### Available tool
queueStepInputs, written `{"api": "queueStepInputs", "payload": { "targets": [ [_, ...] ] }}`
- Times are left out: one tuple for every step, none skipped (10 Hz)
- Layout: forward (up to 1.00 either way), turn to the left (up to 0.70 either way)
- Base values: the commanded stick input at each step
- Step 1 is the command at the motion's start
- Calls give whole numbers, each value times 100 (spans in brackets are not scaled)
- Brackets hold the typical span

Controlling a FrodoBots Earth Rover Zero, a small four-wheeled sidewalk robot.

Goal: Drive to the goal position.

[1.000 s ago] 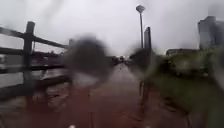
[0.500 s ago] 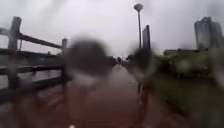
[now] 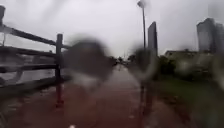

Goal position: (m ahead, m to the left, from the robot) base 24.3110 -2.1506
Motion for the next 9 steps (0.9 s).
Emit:
{"api": "queueStepInputs", "payload": {
  "targets": [
    [100, -19],
    [100, -3],
    [100, 0],
    [100, 0],
    [100, 0],
    [100, 0],
    [100, 0],
    [100, 0],
    [100, 0]
  ]
}}
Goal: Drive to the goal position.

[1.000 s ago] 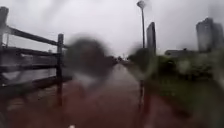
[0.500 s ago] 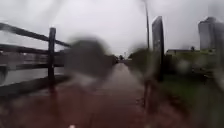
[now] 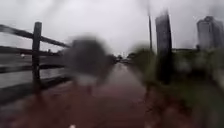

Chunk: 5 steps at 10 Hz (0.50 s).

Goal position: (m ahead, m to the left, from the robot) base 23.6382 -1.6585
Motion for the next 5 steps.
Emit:
{"api": "queueStepInputs", "payload": {
  "targets": [
    [100, 0],
    [100, 0],
    [100, 0],
    [100, 0],
    [87, 0]
  ]
}}
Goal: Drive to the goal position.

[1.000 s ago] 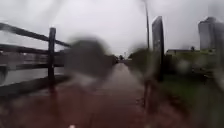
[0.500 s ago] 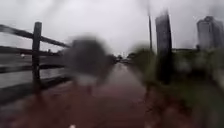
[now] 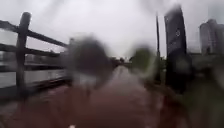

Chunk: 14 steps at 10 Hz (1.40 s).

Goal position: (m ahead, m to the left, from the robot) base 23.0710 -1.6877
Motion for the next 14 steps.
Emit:
{"api": "queueStepInputs", "payload": {
  "targets": [
    [31, 0],
    [0, 0],
    [0, 0],
    [0, 0],
    [0, 0],
    [0, 0],
    [0, 0],
    [0, 0],
    [0, 0],
    [0, 0],
    [22, 0],
    [72, 0],
    [100, 0],
    [100, 0]
  ]
}}
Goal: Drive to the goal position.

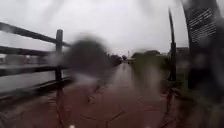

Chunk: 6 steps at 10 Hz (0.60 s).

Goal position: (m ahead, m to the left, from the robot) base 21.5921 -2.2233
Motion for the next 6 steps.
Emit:
{"api": "queueStepInputs", "payload": {
  "targets": [
    [100, 0],
    [100, 0],
    [100, 0],
    [100, 0],
    [100, 0],
    [100, 0]
  ]
}}
